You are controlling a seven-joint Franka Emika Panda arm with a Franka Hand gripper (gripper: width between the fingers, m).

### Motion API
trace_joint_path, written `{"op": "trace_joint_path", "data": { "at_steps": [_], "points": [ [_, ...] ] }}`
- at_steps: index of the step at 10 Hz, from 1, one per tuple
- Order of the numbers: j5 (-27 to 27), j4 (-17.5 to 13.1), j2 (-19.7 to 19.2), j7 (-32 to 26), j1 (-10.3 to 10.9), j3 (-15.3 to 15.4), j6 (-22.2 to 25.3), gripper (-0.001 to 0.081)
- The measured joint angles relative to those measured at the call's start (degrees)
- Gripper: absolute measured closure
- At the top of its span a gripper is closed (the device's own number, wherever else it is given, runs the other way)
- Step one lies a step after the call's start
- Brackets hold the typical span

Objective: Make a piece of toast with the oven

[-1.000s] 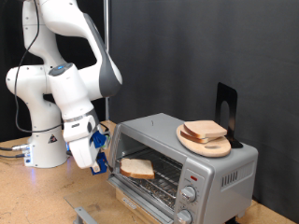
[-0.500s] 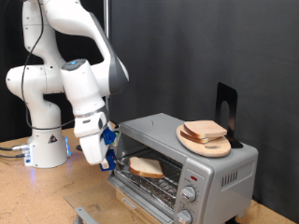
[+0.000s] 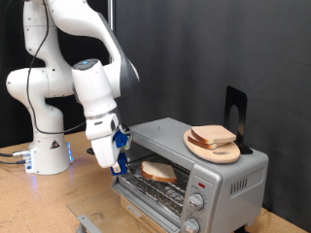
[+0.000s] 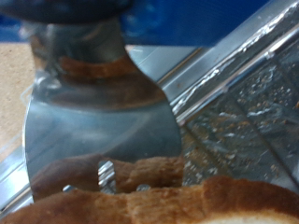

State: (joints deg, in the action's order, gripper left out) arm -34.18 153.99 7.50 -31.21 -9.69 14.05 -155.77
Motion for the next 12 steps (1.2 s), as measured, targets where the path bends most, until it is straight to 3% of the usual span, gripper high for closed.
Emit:
{"op": "trace_joint_path", "data": {
  "at_steps": [6, 12],
  "points": [
    [0.9, 3.3, 1.4, -3.7, -1.9, -1.8, 3.0, 0.0419],
    [0.4, 4.7, 4.4, -7.9, -2.6, -5.2, 6.7, 0.0419]
  ]
}}
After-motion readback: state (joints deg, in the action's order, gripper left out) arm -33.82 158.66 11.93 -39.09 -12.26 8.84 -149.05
